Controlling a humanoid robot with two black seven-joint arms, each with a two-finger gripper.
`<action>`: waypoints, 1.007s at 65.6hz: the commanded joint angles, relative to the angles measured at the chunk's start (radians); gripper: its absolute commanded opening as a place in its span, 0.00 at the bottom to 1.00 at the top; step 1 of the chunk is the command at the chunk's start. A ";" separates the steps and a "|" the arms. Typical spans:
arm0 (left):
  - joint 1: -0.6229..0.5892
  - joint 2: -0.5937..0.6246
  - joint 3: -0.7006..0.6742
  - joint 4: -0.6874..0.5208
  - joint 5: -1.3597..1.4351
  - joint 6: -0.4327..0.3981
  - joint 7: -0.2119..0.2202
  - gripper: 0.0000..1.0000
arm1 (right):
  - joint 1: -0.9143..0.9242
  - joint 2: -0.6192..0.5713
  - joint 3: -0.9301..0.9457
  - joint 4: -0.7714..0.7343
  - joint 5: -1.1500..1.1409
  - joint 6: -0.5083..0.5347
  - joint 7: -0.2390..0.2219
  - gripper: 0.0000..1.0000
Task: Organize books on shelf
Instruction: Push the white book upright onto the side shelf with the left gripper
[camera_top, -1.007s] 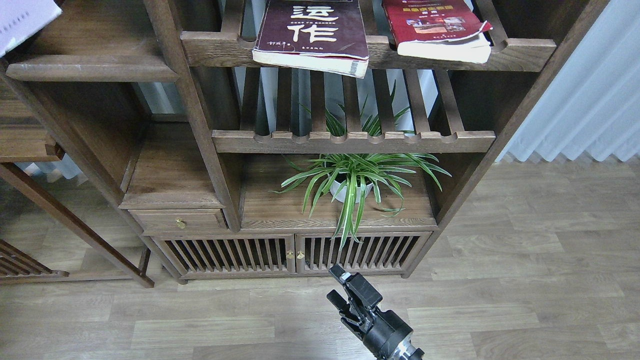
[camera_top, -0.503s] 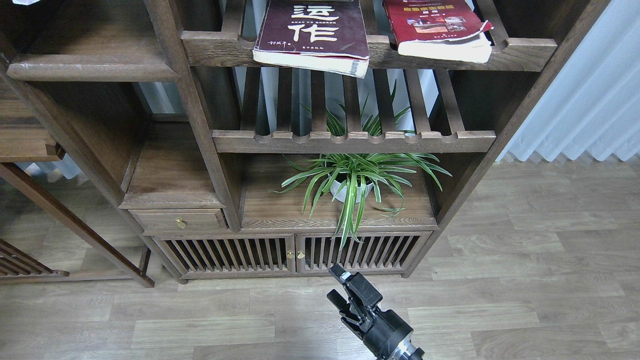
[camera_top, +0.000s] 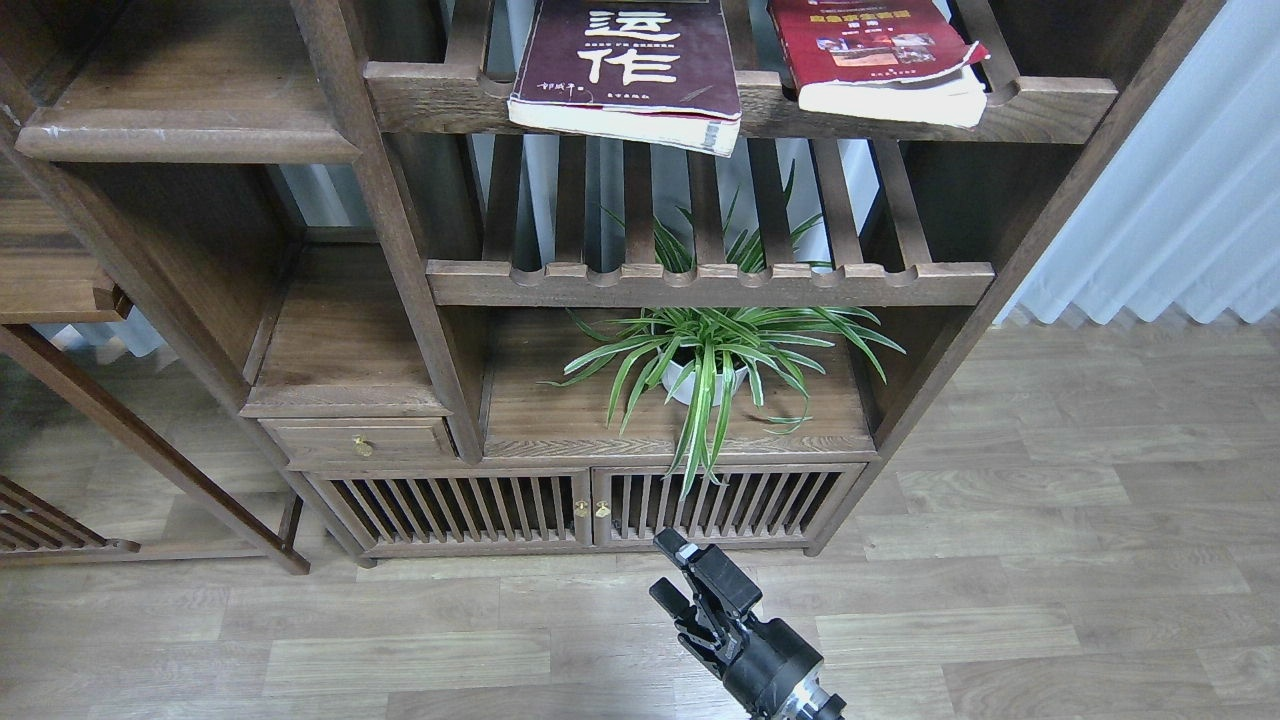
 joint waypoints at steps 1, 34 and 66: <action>-0.022 -0.020 0.064 0.059 -0.060 0.000 -0.001 0.08 | 0.000 0.000 -0.001 0.003 0.000 0.000 -0.001 1.00; 0.036 -0.021 0.305 0.074 -0.301 0.000 0.014 0.13 | 0.004 0.000 0.002 0.014 0.000 0.000 -0.001 1.00; 0.035 -0.009 0.384 0.060 -0.301 0.000 0.032 0.54 | 0.004 0.000 0.002 0.017 -0.011 0.000 -0.001 1.00</action>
